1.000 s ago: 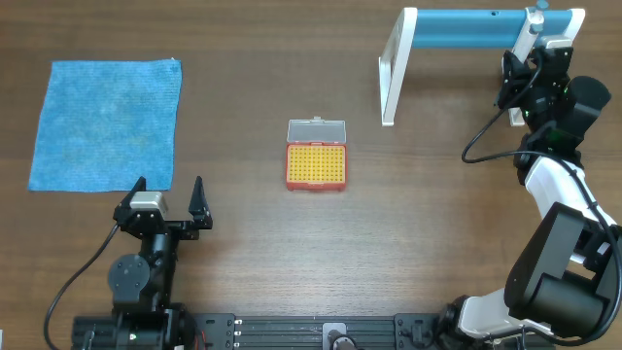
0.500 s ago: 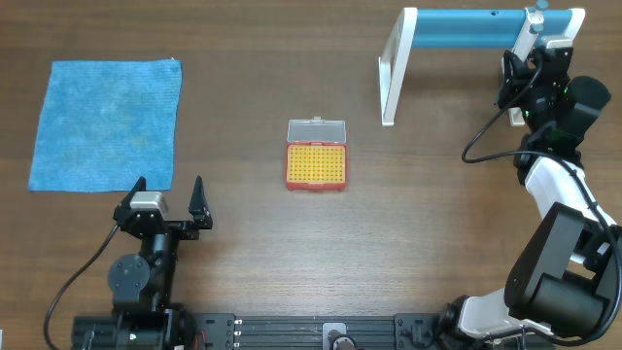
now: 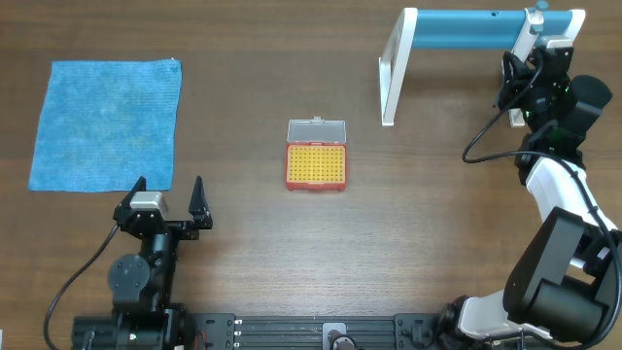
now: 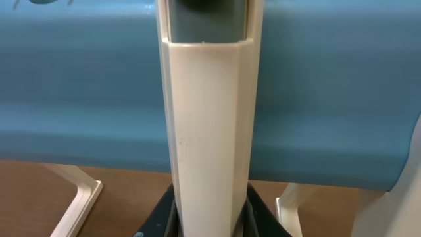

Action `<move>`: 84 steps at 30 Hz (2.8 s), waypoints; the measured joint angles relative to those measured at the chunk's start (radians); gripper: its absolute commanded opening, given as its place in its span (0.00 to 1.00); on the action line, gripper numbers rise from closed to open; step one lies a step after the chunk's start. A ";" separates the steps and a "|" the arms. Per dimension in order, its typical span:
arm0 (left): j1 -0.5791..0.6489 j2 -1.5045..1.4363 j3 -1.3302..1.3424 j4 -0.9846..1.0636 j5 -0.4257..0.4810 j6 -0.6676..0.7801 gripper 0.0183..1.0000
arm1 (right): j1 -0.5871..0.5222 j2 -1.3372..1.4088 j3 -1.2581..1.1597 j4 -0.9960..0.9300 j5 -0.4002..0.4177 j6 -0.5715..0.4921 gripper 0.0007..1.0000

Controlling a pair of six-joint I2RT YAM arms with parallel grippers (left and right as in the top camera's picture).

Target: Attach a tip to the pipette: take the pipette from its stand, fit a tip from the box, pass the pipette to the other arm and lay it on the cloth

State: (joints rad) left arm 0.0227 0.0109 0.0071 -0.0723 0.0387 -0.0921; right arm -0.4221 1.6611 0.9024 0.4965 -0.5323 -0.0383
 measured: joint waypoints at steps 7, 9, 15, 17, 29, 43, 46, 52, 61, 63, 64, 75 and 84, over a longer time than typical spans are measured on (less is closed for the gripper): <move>0.000 0.000 0.000 0.000 0.000 0.000 1.00 | 0.000 -0.042 0.000 -0.025 0.000 0.000 0.08; 0.000 0.000 0.000 0.000 0.000 0.000 1.00 | 0.000 -0.054 0.000 -0.025 0.000 0.000 0.08; 0.000 0.000 0.000 0.000 0.000 0.000 1.00 | -0.002 -0.083 0.000 -0.025 0.000 0.000 0.08; 0.000 0.000 0.000 0.000 0.000 0.000 1.00 | -0.002 -0.101 0.000 -0.026 0.000 0.000 0.08; 0.000 0.000 0.000 0.000 0.000 0.000 1.00 | -0.003 -0.452 0.000 -0.022 -0.062 0.092 0.08; 0.000 0.000 0.000 0.000 0.000 0.000 1.00 | 0.322 -0.582 -0.048 0.111 -0.424 0.290 0.08; 0.000 0.000 0.000 0.000 0.000 0.000 1.00 | 0.428 -0.571 -0.101 0.178 -0.416 0.294 0.08; 0.000 0.000 0.000 0.000 0.000 0.000 1.00 | 0.592 -0.498 -0.266 0.434 -0.354 0.303 0.08; 0.000 0.000 0.000 0.000 0.000 0.000 1.00 | 0.694 -0.301 -0.328 0.545 -0.329 0.270 0.08; 0.000 0.000 0.000 0.000 0.000 0.000 1.00 | 0.711 -0.264 -0.328 0.547 -0.329 0.249 0.08; 0.000 0.000 0.000 0.000 0.000 0.000 1.00 | 0.715 -0.251 -0.328 0.549 -0.329 0.241 0.08; 0.000 0.000 0.000 0.000 0.000 0.000 1.00 | 0.750 -0.085 -0.328 0.581 -0.280 0.139 0.08; 0.000 0.000 0.000 0.000 0.000 0.000 1.00 | 0.795 -0.018 -0.328 0.589 -0.225 0.100 0.08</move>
State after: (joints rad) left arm 0.0227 0.0109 0.0071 -0.0723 0.0387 -0.0921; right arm 0.3729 1.6432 0.5739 1.0859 -0.7570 0.0612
